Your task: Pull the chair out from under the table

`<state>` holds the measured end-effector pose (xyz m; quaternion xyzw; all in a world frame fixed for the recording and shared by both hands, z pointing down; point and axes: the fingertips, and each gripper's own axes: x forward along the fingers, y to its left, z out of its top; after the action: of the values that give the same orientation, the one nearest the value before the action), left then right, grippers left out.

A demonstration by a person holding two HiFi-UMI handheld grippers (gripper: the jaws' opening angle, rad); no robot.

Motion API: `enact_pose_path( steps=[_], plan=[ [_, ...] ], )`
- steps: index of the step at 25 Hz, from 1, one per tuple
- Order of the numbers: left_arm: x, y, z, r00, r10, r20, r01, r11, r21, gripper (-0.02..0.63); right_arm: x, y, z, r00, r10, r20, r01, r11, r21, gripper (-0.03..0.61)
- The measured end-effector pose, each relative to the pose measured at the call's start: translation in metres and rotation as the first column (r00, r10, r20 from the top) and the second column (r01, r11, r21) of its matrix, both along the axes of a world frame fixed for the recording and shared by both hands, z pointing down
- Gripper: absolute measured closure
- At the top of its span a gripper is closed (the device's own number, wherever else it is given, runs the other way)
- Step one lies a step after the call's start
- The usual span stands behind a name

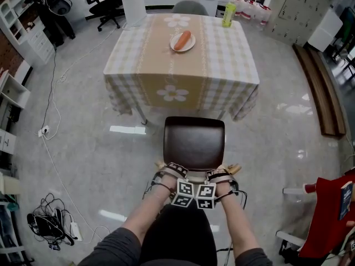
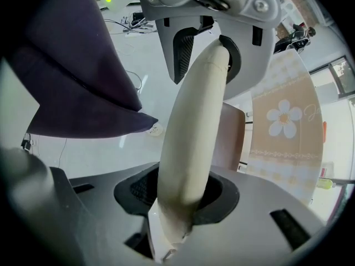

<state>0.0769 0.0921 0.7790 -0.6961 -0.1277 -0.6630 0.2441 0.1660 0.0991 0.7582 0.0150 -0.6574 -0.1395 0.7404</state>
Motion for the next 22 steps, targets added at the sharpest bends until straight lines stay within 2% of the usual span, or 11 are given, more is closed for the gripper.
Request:
enact_pose_path(
  steps=[3,11,16,22],
  plan=[
    [-0.002,0.002,0.000,1.000,-0.010,0.002,0.010,1.000,0.000,0.327,-0.003,0.000,-0.002,1.000,-0.003,0.003,0.003,1.000,0.023,0.436],
    [-0.003,0.007,-0.015,0.998,-0.039,-0.042,0.039,0.999,0.008,0.264,-0.008,0.001,-0.012,0.999,0.035,0.006,-0.035,0.999,0.032,0.383],
    [-0.008,0.004,-0.030,0.995,-0.061,-0.080,0.066,0.996,0.053,0.261,-0.013,0.010,-0.021,0.999,0.053,-0.003,-0.053,0.999,0.010,0.364],
    [-0.017,0.006,-0.056,0.975,-0.148,-0.163,0.160,0.985,0.063,0.262,-0.020,0.021,-0.040,0.993,0.114,0.034,-0.114,0.993,0.013,0.345]
  ],
)
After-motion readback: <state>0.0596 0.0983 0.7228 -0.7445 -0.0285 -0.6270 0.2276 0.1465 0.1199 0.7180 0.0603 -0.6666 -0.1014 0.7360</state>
